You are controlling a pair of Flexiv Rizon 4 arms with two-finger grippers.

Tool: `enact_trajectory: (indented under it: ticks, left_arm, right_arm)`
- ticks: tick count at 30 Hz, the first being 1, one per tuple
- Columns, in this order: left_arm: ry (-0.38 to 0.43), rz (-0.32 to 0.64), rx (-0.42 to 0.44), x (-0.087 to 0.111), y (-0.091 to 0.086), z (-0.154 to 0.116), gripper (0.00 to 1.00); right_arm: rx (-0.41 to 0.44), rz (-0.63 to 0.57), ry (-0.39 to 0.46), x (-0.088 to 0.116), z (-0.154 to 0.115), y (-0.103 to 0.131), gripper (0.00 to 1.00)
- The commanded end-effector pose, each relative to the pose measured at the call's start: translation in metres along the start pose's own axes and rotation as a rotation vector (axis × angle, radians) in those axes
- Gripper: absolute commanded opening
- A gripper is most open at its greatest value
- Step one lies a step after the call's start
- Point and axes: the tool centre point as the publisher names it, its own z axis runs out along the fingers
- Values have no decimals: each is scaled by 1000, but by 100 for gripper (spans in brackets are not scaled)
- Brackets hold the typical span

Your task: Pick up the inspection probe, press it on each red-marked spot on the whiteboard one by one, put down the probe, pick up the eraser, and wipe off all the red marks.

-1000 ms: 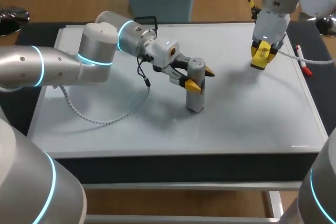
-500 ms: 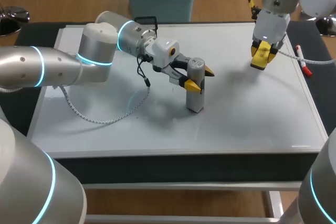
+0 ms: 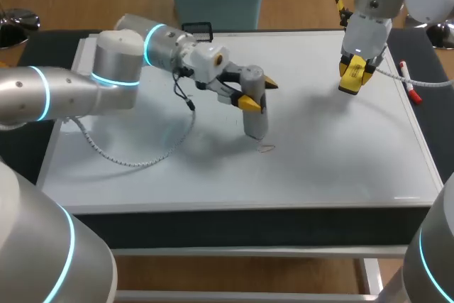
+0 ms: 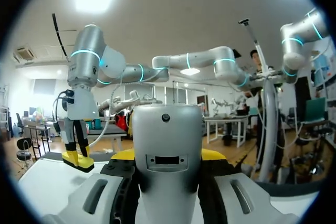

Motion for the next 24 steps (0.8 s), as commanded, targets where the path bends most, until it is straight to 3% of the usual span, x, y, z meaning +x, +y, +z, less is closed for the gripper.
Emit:
enact_trajectory:
  ticks: [1,4,12,24]
  left_arm:
    - [-79,18,-63,22,-31,-31,0]
    - [-132,38,-45,27,-43,-56,0]
    - [-253,46,-104,36,-62,-113,0]
    - [-346,53,-141,40,-82,-180,0]
  right_arm:
    - [2,-2,2,0,-1,-1,0]
    - [2,-2,2,0,-1,-1,0]
    - [2,-2,2,0,-1,-1,0]
    - [2,-2,2,0,-1,-1,0]
